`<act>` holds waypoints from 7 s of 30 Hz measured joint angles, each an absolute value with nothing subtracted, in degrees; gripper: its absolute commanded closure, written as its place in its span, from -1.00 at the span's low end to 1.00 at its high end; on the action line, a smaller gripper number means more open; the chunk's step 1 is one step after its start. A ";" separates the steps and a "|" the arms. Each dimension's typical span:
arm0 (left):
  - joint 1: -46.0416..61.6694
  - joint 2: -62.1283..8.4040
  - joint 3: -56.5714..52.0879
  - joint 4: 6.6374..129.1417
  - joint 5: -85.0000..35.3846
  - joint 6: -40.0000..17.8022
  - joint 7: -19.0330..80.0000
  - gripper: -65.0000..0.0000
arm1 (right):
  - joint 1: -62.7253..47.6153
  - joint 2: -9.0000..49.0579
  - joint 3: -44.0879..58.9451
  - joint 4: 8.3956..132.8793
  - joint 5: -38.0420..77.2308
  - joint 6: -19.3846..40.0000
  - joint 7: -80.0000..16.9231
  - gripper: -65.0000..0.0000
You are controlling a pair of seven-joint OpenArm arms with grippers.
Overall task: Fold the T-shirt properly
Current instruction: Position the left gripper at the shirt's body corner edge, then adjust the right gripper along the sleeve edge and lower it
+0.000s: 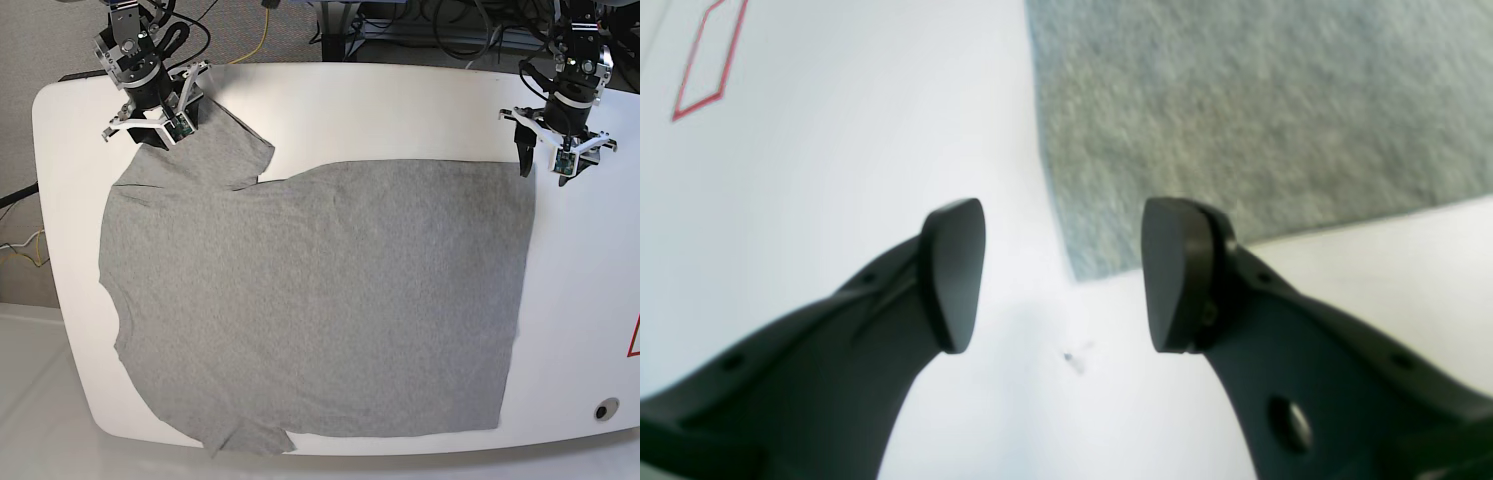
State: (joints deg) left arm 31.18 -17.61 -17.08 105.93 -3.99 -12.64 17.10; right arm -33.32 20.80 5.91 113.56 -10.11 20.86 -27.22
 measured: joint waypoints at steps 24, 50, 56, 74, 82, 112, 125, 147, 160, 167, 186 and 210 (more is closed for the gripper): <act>31.59 -17.06 -17.37 105.41 -5.91 -13.08 17.12 -0.08 | -32.58 20.62 5.61 112.57 -7.46 21.26 -27.24 0.10; 31.40 -15.66 -18.70 106.52 -10.79 -13.08 18.15 -0.08 | -31.16 20.47 5.52 112.20 -2.96 22.00 -27.24 0.10; 28.75 -12.95 -18.98 100.33 -8.60 -13.54 15.99 -0.09 | -31.16 20.49 5.52 112.33 -2.96 22.09 -27.24 0.09; 29.06 -12.51 -22.13 101.03 -9.17 -14.63 18.48 -0.09 | -30.70 20.49 5.34 112.97 -3.16 22.06 -28.77 0.09; 28.47 -15.20 -21.32 100.99 -11.33 -14.39 18.39 -0.09 | -30.26 20.47 5.80 112.42 -3.09 22.11 -28.75 0.08; 28.95 -13.54 -19.86 96.44 -11.68 -14.66 17.37 -0.09 | -30.68 18.46 9.61 113.84 -3.62 22.55 -29.21 0.05; 24.69 -13.19 -20.10 89.49 -13.26 -15.49 17.06 -0.09 | -30.85 17.72 11.14 113.89 -3.27 22.81 -29.15 0.04; 25.02 -12.91 -20.29 89.45 -13.67 -15.49 17.08 -0.08 | -31.14 16.73 11.94 113.16 -3.70 23.20 -29.63 0.01; 24.73 -12.88 -20.29 89.80 -14.24 -15.46 17.87 -0.07 | -33.52 16.08 33.82 112.51 17.26 26.59 -34.28 0.00; 23.90 -12.82 -20.32 89.76 -15.84 -16.14 18.72 -0.07 | -32.51 14.90 24.80 114.13 15.40 28.05 -33.01 0.00; 24.23 -12.73 -20.40 90.00 -15.59 -16.73 18.87 -0.07 | -30.48 8.84 18.85 114.10 20.16 26.89 -37.67 -0.01; 24.23 -12.69 -20.14 90.00 -16.23 -16.91 18.92 -0.05 | -30.33 12.10 17.52 109.43 17.76 26.57 -35.94 -0.02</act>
